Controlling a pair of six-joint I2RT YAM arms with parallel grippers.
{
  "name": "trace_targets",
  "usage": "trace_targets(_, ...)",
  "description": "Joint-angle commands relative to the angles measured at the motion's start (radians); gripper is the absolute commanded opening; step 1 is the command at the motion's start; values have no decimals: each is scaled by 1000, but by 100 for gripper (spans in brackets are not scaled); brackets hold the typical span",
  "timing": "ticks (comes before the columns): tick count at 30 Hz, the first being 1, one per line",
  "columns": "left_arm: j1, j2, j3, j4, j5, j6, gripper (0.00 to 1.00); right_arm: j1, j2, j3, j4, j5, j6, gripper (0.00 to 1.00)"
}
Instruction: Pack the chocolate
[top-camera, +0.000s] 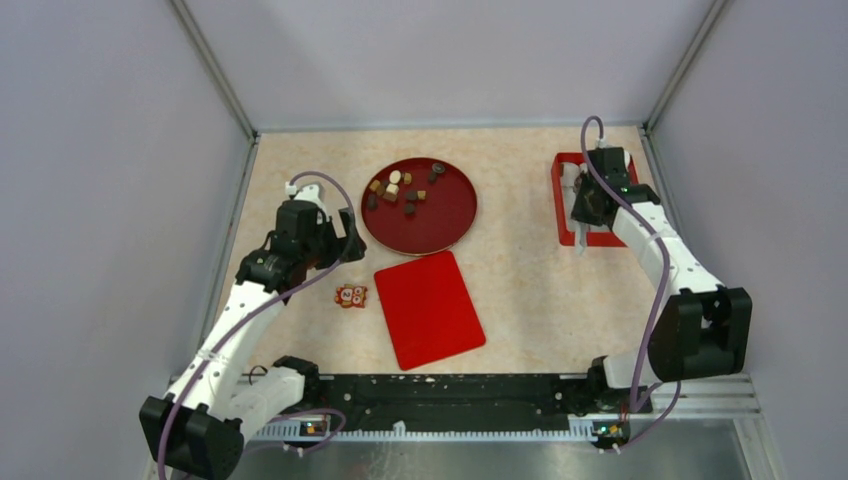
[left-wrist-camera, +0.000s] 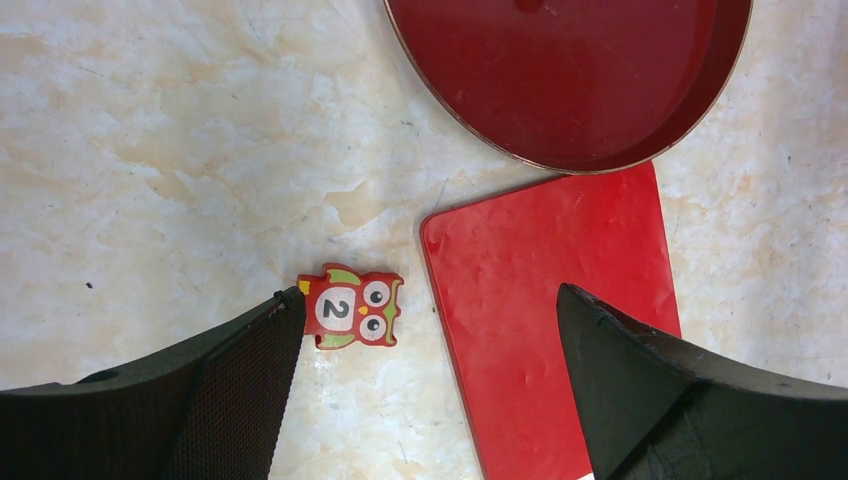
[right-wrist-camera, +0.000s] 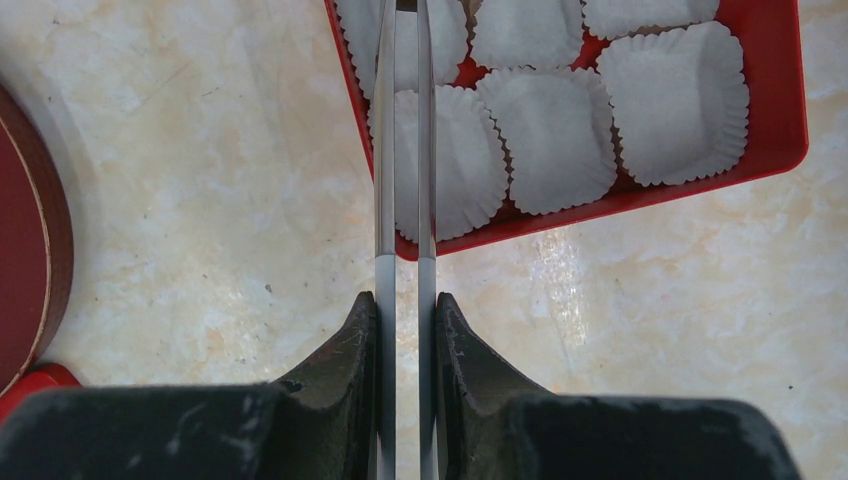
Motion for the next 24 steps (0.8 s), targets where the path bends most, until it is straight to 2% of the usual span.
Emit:
trace_targets(1, 6, -12, 34, 21, -8, 7, 99, -1, -7, -11, 64, -5, 14, 3)
trace_targets(11, 6, -15, 24, 26, 1, 0, 99, -1, -8, -27, 83, -10, 8, 11)
trace_targets(14, 6, -31, 18, 21, -3, -5, 99, -1, -9, -30, 92, -14, 6, 20)
trace_targets(24, 6, -67, -1, 9, -3, -23, 99, -1, -4, -30, 94, -25, 1, 21)
